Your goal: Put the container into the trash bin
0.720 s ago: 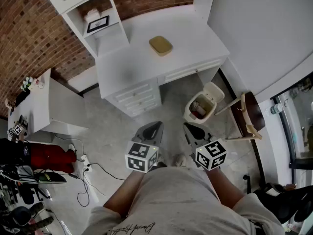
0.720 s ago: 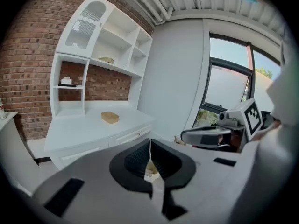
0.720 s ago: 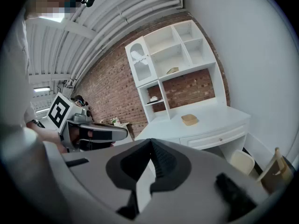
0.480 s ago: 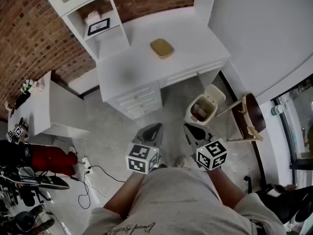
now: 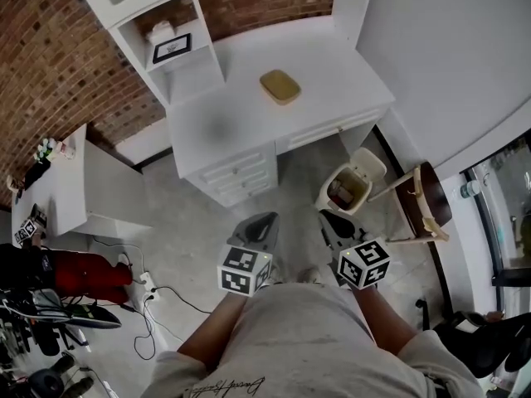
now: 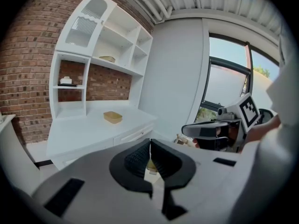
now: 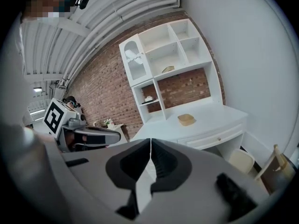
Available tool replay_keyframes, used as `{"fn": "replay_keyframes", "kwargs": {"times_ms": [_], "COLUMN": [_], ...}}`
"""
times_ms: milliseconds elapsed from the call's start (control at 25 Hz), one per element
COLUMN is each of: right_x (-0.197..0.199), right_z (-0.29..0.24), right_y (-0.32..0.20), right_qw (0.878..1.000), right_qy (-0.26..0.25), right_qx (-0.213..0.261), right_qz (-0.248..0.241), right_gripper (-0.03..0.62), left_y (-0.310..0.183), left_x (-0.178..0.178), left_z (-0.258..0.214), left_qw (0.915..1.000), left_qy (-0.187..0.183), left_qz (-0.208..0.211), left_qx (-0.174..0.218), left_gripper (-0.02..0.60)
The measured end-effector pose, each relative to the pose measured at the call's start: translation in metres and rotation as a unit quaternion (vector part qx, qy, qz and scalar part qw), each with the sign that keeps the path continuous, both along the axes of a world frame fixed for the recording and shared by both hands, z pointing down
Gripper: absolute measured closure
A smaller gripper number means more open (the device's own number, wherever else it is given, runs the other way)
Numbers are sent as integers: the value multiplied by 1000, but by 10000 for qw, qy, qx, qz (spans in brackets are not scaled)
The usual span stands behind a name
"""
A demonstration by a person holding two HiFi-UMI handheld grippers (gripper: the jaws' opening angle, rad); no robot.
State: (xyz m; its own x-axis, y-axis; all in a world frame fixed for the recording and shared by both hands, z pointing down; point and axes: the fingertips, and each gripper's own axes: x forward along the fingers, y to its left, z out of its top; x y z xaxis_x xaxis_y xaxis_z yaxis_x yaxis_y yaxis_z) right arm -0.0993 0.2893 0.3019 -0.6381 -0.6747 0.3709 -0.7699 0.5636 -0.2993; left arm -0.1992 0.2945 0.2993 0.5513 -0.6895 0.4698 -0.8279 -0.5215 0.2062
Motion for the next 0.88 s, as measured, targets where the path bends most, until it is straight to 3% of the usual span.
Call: {"fn": "replay_keyframes", "kwargs": {"times_ms": [480, 880], "right_x": [-45, -48], "right_z": [-4, 5], "right_y": [-9, -25], "right_qw": [9994, 9993], "right_qy": [204, 256], "right_qx": [129, 62], "right_qz": [235, 282], "right_gripper": [565, 565], "left_y": [-8, -32], "left_x": [-50, -48], "left_z": [-6, -4], "left_qw": [9996, 9993], "left_qy": [24, 102], "left_qz": [148, 221], "left_qx": [237, 286], "left_gripper": [563, 563]}}
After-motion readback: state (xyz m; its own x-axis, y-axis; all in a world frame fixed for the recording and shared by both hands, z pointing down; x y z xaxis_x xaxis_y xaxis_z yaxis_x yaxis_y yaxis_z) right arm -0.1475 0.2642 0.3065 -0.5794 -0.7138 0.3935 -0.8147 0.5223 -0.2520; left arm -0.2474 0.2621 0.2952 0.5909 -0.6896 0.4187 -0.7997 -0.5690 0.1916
